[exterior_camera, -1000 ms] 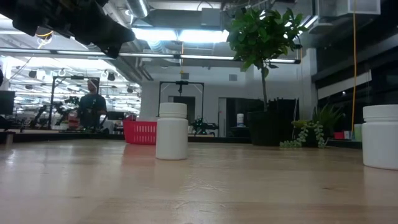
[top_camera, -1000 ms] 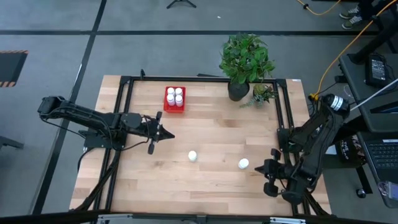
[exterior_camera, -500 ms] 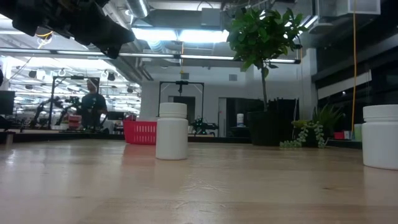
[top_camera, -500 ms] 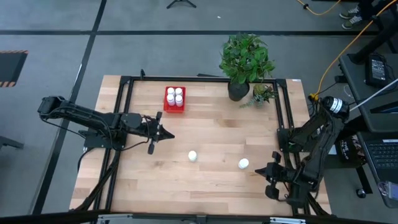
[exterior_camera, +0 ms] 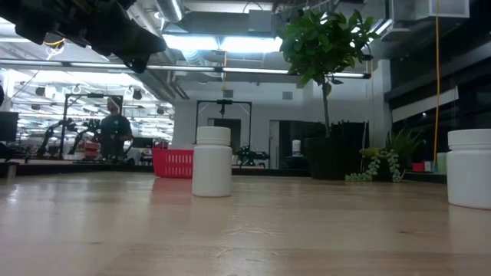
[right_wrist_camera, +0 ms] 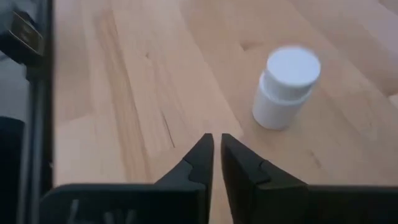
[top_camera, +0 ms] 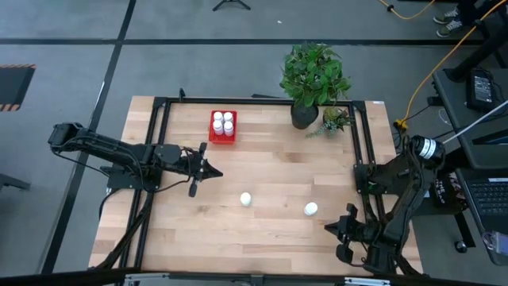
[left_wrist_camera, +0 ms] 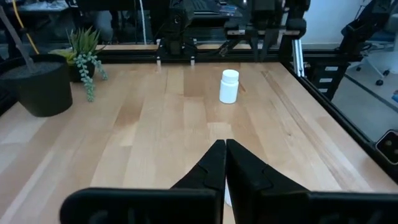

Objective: Pick and place pill bottles into a basket
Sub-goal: Put the white pill bottle into the red bin

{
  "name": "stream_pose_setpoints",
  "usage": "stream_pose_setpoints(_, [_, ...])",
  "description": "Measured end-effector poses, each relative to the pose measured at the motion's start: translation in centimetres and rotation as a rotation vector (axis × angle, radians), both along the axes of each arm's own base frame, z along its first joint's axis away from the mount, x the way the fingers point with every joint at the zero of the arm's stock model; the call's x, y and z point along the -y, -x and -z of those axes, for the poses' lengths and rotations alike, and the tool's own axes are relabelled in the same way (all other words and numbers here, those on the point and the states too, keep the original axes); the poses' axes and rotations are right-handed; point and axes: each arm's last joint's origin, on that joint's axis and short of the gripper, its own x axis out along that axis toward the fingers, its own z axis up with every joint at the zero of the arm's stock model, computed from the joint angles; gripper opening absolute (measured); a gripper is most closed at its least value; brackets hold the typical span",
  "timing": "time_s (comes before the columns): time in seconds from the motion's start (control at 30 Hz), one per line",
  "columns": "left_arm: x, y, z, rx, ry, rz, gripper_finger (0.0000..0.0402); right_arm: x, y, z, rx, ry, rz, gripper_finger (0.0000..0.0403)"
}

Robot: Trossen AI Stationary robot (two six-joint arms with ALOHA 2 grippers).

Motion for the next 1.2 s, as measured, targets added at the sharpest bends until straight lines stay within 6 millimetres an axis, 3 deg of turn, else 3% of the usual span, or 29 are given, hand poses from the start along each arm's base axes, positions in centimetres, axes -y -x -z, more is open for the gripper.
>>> stream_pose_setpoints(0.43, [0.0,0.0,0.0,-0.006,0.064,-0.017,0.0008,-0.3,-0.1,0.6,-0.018,0.001,-0.006,0.0180])
stream_pose_setpoints(0.7, [0.0,0.0,0.0,-0.006,0.064,-0.017,0.0003,-0.6,-0.3,3.3,-0.036,0.124,-0.002,0.0252])
stream_pose_setpoints(0.9, [0.0,0.0,0.0,-0.006,0.065,-0.017,0.0005,-0.4,-1.2,4.8,-0.021,0.190,0.035,0.0274])
stream_pose_setpoints(1.2, [0.0,0.0,0.0,-0.006,0.065,-0.017,0.0006,-0.4,-1.3,6.4,0.080,0.149,0.151,0.0269])
